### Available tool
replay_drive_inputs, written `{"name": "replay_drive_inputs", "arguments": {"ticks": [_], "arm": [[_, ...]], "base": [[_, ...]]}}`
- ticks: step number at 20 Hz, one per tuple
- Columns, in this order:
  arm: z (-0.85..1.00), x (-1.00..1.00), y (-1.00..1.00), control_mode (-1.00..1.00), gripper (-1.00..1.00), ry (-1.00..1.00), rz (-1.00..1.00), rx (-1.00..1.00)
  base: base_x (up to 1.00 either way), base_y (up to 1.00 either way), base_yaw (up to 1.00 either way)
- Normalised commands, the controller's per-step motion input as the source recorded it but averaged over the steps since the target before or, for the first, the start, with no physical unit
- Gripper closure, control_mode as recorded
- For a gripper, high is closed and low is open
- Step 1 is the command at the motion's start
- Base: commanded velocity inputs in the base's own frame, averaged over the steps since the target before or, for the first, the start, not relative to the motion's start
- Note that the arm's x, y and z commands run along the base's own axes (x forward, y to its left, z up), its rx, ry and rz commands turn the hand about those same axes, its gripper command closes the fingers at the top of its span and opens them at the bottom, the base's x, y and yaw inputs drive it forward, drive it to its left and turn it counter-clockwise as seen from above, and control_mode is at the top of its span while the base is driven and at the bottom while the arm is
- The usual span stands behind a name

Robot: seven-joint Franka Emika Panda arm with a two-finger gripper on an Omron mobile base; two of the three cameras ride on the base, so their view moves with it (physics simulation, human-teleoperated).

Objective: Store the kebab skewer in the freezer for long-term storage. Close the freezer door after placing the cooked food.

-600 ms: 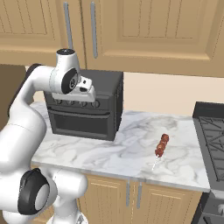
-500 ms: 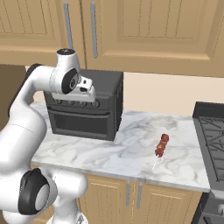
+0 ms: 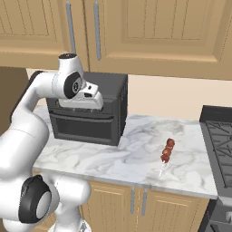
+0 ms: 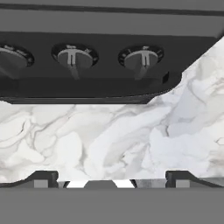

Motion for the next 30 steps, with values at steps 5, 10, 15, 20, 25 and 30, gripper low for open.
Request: {"name": "replay_drive_inputs", "arguments": {"ticks": [5, 10, 15, 20, 25, 30], "arm": [[-0.18, -0.20, -0.46, -1.00, -1.00, 0.01, -0.12, -0.02], [-0.19, -0.03, -0.78, -1.00, -1.00, 0.00, -0.04, 0.00], [-0.18, 0.00, -0.72, -1.00, -1.00, 0.00, -0.05, 0.00], [-0.22, 0.00, -0.68, -1.00, -1.00, 0.02, -0.01, 0.00], [-0.23, 0.04, -0.67, -1.00, -1.00, 0.00, 0.00, 0.00], [-0.32, 0.10, -0.78, -1.00, -1.00, 0.04, 0.00, 0.00]], "base": [[0.00, 0.00, 0.00], [0.00, 0.00, 0.00], [0.00, 0.00, 0.00], [0.00, 0.00, 0.00], [0.00, 0.00, 0.00], [0.00, 0.00, 0.00]]}}
